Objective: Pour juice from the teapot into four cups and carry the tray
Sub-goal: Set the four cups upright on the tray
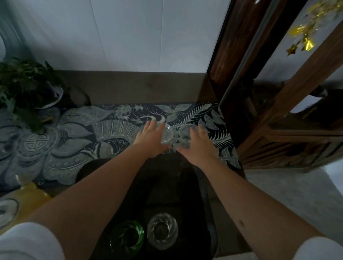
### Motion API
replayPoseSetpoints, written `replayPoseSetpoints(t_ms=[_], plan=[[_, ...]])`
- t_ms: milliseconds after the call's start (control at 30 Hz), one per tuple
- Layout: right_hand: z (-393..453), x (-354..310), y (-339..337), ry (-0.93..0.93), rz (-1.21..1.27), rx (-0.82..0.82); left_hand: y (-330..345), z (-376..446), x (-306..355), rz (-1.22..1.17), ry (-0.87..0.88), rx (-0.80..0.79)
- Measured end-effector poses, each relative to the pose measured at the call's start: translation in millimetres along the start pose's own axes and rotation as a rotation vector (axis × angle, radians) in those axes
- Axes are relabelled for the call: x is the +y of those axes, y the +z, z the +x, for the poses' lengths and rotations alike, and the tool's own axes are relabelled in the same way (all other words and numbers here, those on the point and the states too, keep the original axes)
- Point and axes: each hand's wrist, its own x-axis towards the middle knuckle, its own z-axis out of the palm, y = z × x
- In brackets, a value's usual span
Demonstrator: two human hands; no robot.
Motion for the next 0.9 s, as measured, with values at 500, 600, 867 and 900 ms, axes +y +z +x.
replayPoseSetpoints(t_ms=[500, 600, 867, 900], plan=[[69, 25, -2, -0.103, 0.070, -0.100, 6, 51, 11, -0.095, -0.121, -0.050], [71, 23, -6, -0.119, 0.048, -0.116, 5, 52, 14, -0.062, -0.111, -0.064], [60, 11, -18, -0.158, 0.029, -0.088, -16, 39, 9, -0.018, -0.104, -0.036], [57, 8, -21, -0.166, 0.041, -0.073, -20, 34, 7, -0.010, -0.101, -0.029]])
